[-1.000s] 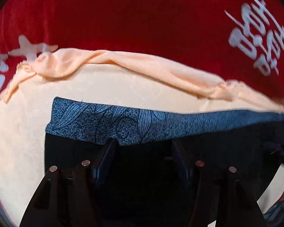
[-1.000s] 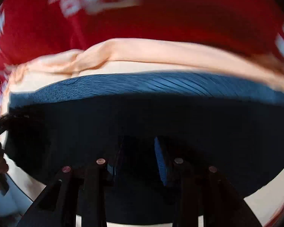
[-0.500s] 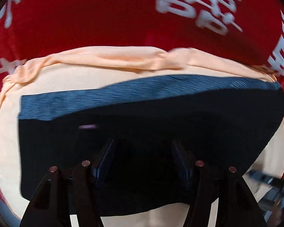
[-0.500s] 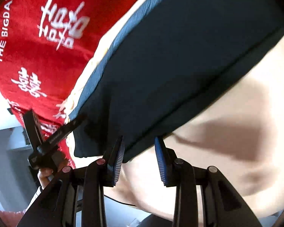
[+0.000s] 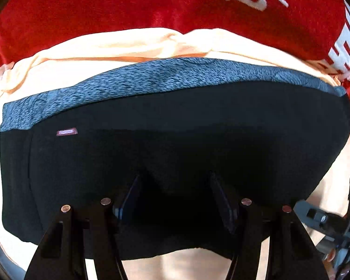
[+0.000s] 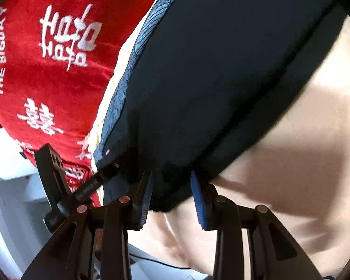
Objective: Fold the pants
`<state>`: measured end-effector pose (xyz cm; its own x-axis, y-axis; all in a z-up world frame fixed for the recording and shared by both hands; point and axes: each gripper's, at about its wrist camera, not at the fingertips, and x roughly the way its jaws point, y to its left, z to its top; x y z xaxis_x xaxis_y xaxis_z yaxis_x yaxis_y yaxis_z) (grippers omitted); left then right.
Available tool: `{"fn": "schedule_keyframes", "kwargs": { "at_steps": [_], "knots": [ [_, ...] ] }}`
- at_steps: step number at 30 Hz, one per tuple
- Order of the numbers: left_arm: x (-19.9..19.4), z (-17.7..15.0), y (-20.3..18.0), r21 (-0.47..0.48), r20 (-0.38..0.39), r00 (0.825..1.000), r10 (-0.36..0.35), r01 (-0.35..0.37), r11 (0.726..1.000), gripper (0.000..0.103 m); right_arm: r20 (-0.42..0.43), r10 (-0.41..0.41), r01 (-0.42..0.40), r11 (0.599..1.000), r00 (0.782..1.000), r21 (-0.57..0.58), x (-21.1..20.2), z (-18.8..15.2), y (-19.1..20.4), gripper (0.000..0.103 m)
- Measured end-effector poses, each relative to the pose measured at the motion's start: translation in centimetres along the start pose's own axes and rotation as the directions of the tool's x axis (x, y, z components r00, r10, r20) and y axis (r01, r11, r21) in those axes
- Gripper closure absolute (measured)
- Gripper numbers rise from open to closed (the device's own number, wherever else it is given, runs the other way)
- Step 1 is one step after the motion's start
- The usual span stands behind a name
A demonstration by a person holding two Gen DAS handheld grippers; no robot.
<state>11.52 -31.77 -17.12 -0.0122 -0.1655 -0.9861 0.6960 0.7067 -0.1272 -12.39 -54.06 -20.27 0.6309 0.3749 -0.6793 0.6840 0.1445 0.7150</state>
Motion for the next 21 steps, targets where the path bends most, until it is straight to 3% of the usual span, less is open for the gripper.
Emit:
{"fn": "schedule_keyframes", "kwargs": {
  "at_steps": [1, 3, 6, 10, 13, 16, 18, 21],
  "knots": [
    [0.2, 0.0, -0.3, 0.013, 0.000, 1.000, 0.006, -0.006, 1.000, 0.041, 0.002, -0.010, 0.010, 1.000, 1.000, -0.008, 0.1, 0.4, 0.4, 0.072],
    [1.0, 0.2, -1.0, 0.044, -0.010, 1.000, 0.022, -0.022, 0.999, 0.041, 0.013, -0.071, 0.071, 0.996, 0.997, -0.045, -0.1, 0.5, 1.2, 0.093],
    [1.2, -0.7, -2.6, 0.090, -0.028, 1.000, -0.006, 0.008, 0.996, 0.041, 0.037, -0.095, 0.098, 0.992, 0.995, -0.078, -1.0, -0.8, 1.4, 0.094],
    [1.7, -3.3, -4.2, 0.168, -0.015, 0.999, 0.032, -0.029, 0.985, 0.041, 0.039, -0.119, 0.120, 0.992, 0.992, -0.031, -0.6, -1.9, -0.8, 0.094],
    [1.5, -4.0, -4.5, 0.165, 0.012, 0.999, 0.041, -0.042, 0.985, 0.041, 0.043, -0.099, 0.101, 0.994, 0.994, -0.046, -0.8, -2.0, -0.9, 0.094],
    [1.4, -3.7, -4.2, 0.143, -0.012, 0.999, 0.037, -0.035, 0.989, 0.041, 0.028, -0.115, 0.116, 0.991, 0.993, -0.071, -2.3, -1.8, -0.4, 0.090],
    [0.3, -3.1, -3.4, 0.125, -0.015, 0.999, 0.037, -0.035, 0.992, 0.041, 0.087, -0.159, 0.168, 0.980, 0.983, -0.106, -4.9, -1.1, -0.3, 0.089],
    [-0.9, -1.9, -4.1, 0.105, 0.026, 1.000, 0.010, -0.013, 0.994, 0.041, 0.150, -0.194, 0.204, 0.977, 0.969, -0.057, -8.1, 1.5, -2.0, 0.083]
  ]
}}
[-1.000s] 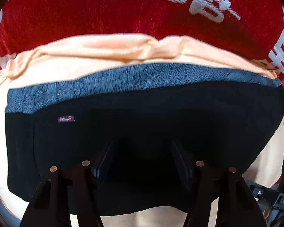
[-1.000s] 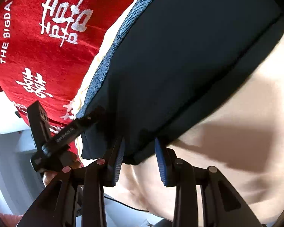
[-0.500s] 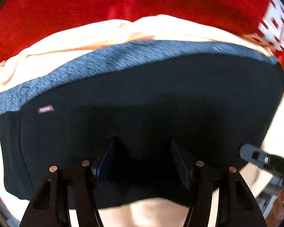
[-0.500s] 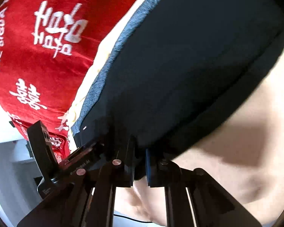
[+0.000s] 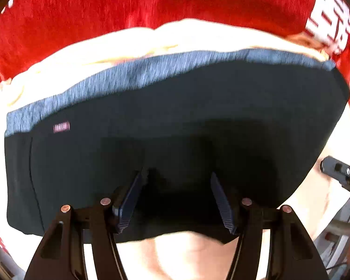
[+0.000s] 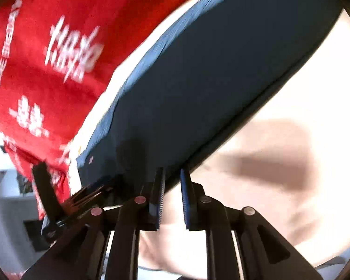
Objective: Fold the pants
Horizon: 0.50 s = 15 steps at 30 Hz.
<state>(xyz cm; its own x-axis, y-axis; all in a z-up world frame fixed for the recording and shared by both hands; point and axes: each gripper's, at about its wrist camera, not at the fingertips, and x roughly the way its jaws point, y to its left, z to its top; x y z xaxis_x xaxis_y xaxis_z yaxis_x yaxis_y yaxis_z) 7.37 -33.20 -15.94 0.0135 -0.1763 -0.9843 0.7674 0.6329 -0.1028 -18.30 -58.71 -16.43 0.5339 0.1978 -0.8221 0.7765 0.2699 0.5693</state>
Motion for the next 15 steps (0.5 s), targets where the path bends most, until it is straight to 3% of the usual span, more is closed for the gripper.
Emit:
{"fn": "schedule_keyframes", "kwargs": {
  "at_steps": [4, 6, 9, 10, 12, 15],
  "knots": [
    [0.2, 2.2, -2.0, 0.000, 0.035, 0.999, 0.006, -0.006, 1.000, 0.041, 0.043, -0.029, 0.024, 0.995, 0.999, 0.094, -0.9, 3.7, -3.3, 0.083],
    [1.7, 3.1, -3.1, -0.004, 0.011, 1.000, 0.025, -0.025, 1.000, 0.041, 0.046, -0.086, 0.079, 0.988, 0.995, 0.132, -1.0, 4.6, -4.4, 0.091],
    [2.4, 3.4, -3.1, -0.058, -0.017, 1.000, 0.010, -0.011, 0.998, 0.040, 0.089, -0.139, 0.121, 0.976, 0.986, 0.180, -3.1, 5.1, -5.4, 0.091],
    [2.1, 3.5, -3.0, -0.061, -0.022, 1.000, 0.019, -0.020, 0.998, 0.041, 0.127, -0.173, 0.154, 0.977, 0.977, 0.149, -4.4, 5.2, -4.9, 0.090],
    [1.0, 3.8, -2.3, -0.062, -0.004, 0.999, 0.039, -0.039, 0.997, 0.041, 0.178, -0.161, 0.155, 0.987, 0.971, 0.043, -6.0, 5.8, -3.2, 0.087],
    [0.1, 5.9, -2.6, -0.080, 0.045, 0.999, 0.023, -0.020, 0.997, 0.041, 0.151, -0.113, 0.135, 0.980, 0.982, -0.144, -5.4, 8.1, 0.4, 0.081]
  ]
}}
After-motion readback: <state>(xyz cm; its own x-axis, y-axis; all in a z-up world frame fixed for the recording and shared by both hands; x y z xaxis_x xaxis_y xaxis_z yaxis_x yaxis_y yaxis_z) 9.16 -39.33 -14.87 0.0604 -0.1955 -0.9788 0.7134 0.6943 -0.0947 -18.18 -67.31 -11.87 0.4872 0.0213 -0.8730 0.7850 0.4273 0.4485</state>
